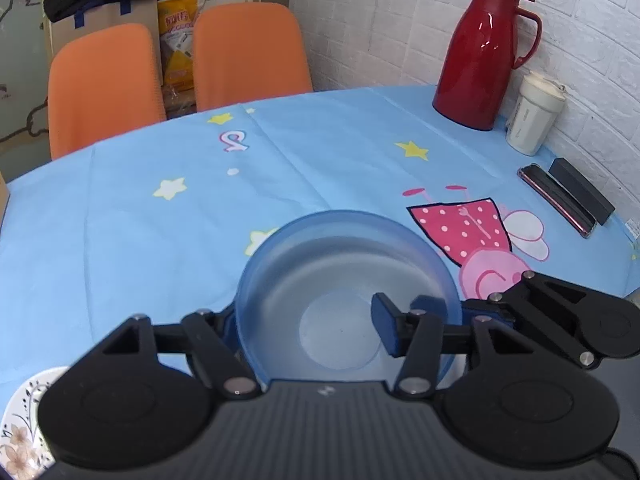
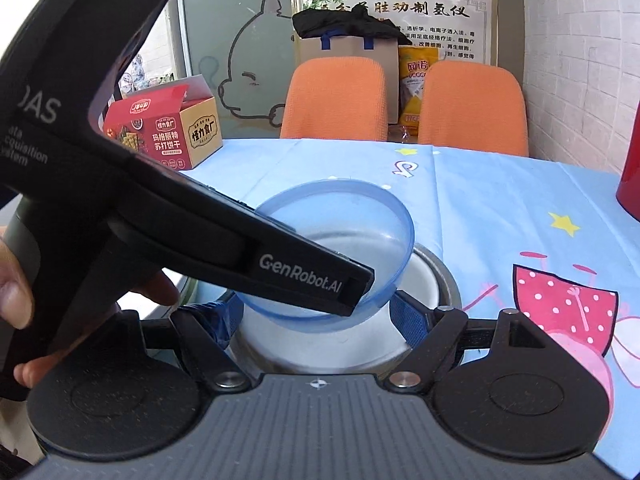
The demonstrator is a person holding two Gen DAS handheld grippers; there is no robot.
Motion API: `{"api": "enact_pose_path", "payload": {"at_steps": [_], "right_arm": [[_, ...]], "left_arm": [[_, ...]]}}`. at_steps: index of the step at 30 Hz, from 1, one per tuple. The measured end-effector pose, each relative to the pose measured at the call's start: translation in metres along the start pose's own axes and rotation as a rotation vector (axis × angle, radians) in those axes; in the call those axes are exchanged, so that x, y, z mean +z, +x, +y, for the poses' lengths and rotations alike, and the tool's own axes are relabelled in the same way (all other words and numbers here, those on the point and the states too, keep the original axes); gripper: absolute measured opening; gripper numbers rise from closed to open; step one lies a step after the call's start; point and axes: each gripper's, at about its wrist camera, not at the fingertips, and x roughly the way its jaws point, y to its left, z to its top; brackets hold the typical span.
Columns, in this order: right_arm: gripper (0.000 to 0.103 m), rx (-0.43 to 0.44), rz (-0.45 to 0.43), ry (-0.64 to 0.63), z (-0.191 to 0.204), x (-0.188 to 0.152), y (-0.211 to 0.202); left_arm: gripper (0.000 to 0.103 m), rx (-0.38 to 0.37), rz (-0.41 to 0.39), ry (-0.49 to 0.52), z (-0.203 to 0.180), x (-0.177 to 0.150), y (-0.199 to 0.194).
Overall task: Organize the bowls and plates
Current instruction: 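Carry the blue bowl and lower it into the white bowl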
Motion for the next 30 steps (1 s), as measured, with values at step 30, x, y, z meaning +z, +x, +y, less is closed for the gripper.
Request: {"api": "enact_pose_path", "payload": {"at_steps": [30], "right_arm": [[0.070,-0.136,0.007,0.123,-0.033,-0.020,-0.041]], "left_arm": [[0.074,0.022,-0.003,-0.073,0.016,-0.002,-0.027]]}}
